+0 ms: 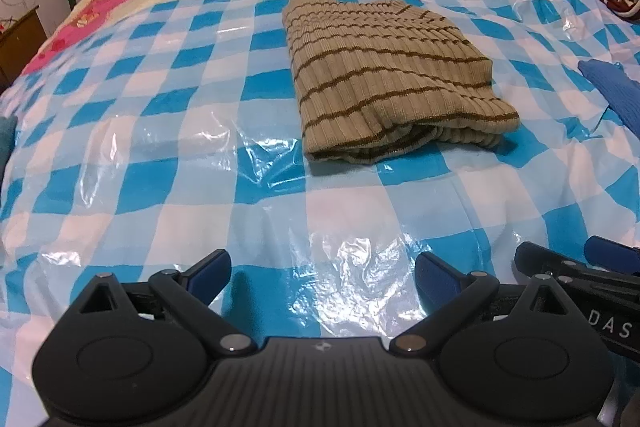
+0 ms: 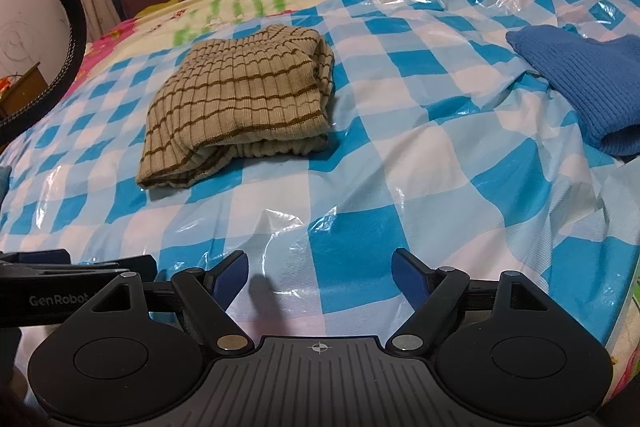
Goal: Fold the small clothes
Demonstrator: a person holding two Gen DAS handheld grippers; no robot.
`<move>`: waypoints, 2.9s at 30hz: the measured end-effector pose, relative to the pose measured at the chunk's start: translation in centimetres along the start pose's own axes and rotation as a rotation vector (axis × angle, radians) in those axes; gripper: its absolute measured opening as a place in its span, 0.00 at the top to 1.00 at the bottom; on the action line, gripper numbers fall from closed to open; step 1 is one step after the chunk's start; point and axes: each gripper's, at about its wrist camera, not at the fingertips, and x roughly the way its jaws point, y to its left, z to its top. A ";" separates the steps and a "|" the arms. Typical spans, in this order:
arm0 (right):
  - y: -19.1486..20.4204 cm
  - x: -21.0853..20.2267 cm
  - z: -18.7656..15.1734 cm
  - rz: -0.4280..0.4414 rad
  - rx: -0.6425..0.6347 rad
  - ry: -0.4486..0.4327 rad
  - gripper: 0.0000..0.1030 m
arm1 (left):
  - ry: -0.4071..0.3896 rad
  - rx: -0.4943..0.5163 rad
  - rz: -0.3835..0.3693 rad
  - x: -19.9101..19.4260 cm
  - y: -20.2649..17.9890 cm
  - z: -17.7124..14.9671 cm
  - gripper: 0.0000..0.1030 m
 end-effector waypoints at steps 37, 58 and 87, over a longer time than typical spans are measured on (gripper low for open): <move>0.7 -0.4 0.0 -0.050 -0.042 -0.030 0.22 | -0.016 -0.004 0.008 -1.4 0.0 0.1 0.00; 2.3 -2.0 0.8 -0.070 -0.043 0.021 0.22 | -0.003 -0.028 0.003 -1.7 1.2 -0.3 0.00; 3.1 -3.0 0.2 -0.092 -0.076 0.020 0.22 | 0.002 -0.027 0.014 -2.7 1.7 -1.1 0.01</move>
